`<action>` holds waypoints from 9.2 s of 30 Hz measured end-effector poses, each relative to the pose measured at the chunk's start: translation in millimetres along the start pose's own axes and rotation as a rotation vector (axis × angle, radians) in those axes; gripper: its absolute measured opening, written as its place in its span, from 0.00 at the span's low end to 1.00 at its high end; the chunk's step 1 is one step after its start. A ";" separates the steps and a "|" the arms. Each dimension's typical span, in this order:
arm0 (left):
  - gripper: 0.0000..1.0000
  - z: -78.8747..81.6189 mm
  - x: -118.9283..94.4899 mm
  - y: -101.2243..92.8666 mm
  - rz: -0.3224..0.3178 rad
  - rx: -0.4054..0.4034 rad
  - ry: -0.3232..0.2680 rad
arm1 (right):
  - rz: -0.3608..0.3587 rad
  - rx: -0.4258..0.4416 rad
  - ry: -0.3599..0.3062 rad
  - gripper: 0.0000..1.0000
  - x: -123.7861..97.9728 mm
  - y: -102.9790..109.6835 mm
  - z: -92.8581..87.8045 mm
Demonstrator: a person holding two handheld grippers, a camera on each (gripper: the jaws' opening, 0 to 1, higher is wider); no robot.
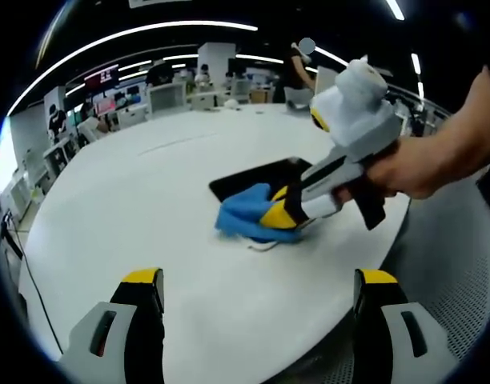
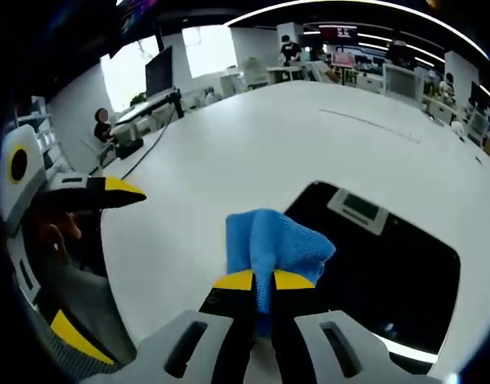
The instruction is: Wipe the mirror surface with the cleaning cloth until all visible marks leave the cleaned area.
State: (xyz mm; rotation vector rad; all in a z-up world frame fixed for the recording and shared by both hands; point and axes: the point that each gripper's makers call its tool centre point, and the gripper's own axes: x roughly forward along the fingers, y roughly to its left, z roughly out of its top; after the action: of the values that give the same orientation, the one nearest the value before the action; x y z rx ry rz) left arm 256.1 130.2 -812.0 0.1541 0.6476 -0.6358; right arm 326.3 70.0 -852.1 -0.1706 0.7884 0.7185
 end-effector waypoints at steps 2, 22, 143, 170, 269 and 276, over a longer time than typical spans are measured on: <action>0.99 0.1 0.0 -0.3 0.000 0.000 0.000 | -0.007 0.007 -0.003 0.02 0.2 -0.3 -0.1; 0.99 -1.8 0.6 -0.6 -0.001 0.002 0.009 | -0.014 0.007 -0.002 0.02 -0.3 0.0 0.2; 0.99 -7.5 2.2 3.8 0.003 -0.014 0.028 | 0.008 0.029 0.016 0.02 53.0 -82.6 66.4; 0.99 -9.4 3.2 3.2 0.007 0.000 0.040 | -0.035 0.031 0.040 0.02 32.9 -112.9 50.7; 0.99 0.0 -1.6 4.6 0.025 -0.011 -0.009 | -0.047 0.012 0.079 0.01 -25.1 -35.9 -20.3; 0.99 -2.8 -1.9 6.1 0.033 -0.016 0.008 | -0.020 0.024 0.090 0.02 -27.7 -28.7 -24.1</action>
State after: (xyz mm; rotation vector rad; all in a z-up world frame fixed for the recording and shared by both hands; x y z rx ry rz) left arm 257.1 137.0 -813.4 0.1523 0.6561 -0.5981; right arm 317.3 24.4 -853.1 -0.1904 0.8793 0.6857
